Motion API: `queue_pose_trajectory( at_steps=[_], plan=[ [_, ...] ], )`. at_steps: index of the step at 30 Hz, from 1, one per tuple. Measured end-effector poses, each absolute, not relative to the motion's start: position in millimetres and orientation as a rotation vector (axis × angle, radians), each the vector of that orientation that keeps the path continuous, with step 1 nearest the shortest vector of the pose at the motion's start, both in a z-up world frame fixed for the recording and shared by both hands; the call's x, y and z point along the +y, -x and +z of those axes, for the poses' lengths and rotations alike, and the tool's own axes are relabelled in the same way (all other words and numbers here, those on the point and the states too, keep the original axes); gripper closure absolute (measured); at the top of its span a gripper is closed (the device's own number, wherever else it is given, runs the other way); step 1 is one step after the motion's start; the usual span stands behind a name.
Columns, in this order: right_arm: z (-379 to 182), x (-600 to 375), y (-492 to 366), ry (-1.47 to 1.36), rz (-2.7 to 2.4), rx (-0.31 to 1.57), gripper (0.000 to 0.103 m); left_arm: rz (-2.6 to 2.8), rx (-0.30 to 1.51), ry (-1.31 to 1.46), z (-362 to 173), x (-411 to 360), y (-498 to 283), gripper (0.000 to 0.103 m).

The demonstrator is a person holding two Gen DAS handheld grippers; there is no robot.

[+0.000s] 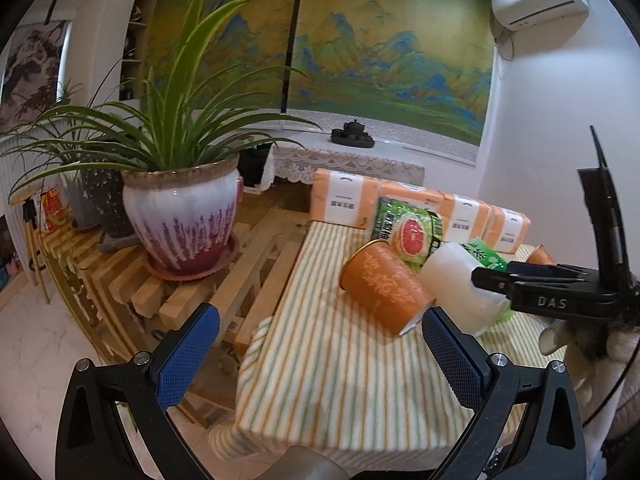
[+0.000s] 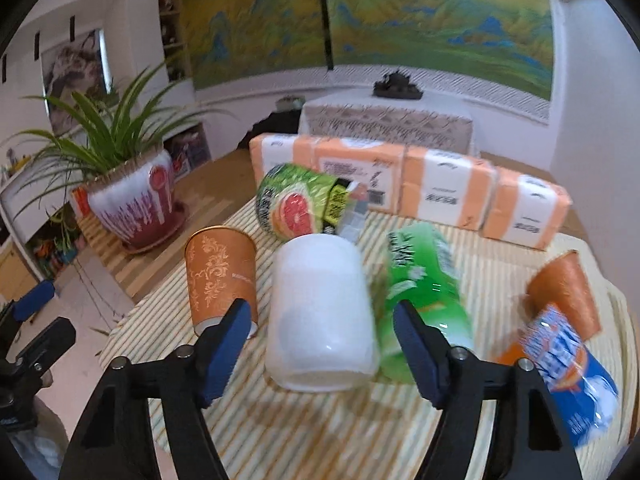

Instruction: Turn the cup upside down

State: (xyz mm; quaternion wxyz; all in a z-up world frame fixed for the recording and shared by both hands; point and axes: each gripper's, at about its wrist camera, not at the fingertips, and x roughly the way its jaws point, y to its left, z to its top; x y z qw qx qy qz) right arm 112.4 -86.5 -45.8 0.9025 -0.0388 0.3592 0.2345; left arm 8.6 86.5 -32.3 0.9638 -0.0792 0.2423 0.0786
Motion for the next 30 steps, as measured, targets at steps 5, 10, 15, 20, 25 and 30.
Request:
queue_pose_trajectory(
  at_steps=[5, 10, 15, 20, 25, 30],
  plan=[
    [-55, -72, -123, 0.123, 0.486, 0.774, 0.034, 0.166, 0.493, 0.173, -34, 91, -11, 0.000],
    [-64, -66, -123, 0.177, 0.455, 0.779, 0.034, 0.167, 0.494, 0.177, -35, 90, -14, 0.000],
    [-69, -62, -124, 0.242, 0.423, 0.773, 0.034, 0.162, 0.494, 0.181, -36, 90, -16, 0.000],
    [-73, -59, -124, 0.282, 0.397, 0.759, 0.035, 0.163, 0.494, 0.177, -35, 88, -15, 0.000],
    [-68, -63, -117, 0.241, 0.413, 0.762, 0.036, 0.156, 0.489, 0.173, -34, 86, -12, 0.000],
    [-65, -75, -95, 0.200, 0.409, 0.763, 0.036, 0.137, 0.490, 0.166, -34, 79, -9, 0.000]
  ],
)
